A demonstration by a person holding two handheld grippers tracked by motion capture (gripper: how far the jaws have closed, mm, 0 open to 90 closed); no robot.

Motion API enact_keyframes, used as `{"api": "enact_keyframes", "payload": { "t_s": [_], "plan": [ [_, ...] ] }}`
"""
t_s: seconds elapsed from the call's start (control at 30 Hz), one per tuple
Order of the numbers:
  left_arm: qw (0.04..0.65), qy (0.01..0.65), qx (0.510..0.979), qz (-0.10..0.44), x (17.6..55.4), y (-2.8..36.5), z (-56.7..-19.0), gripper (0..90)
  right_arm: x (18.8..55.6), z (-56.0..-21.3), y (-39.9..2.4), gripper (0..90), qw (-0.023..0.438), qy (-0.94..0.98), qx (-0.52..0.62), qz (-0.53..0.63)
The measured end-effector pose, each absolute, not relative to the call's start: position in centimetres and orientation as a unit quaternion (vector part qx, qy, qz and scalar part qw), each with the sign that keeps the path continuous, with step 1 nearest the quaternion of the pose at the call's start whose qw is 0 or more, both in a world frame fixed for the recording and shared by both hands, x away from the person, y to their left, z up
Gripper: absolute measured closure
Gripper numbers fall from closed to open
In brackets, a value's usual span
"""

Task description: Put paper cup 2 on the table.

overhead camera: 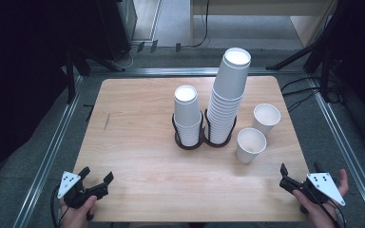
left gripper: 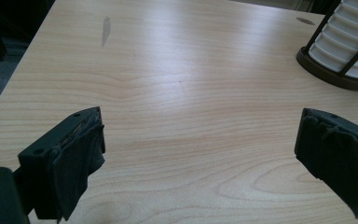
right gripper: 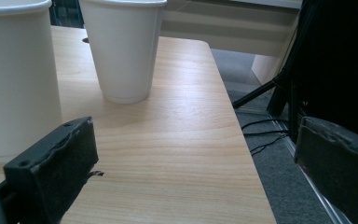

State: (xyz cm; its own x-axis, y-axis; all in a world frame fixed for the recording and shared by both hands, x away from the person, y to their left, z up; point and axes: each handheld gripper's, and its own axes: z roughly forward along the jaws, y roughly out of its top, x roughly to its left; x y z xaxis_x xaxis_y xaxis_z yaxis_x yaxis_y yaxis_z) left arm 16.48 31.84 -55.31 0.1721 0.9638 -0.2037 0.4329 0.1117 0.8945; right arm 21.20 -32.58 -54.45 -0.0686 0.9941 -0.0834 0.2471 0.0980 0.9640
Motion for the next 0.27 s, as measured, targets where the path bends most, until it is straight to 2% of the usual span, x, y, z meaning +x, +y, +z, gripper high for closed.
{"api": "enact_keyframes", "payload": {
  "t_s": [0.27],
  "plan": [
    [0.472, 0.578, 0.605, 0.277, 16.57, 31.86, -55.34, 1.9, 21.09, -54.17, -32.24, 0.0, 0.443, 0.604, 0.507, 0.426]
  ]
}}
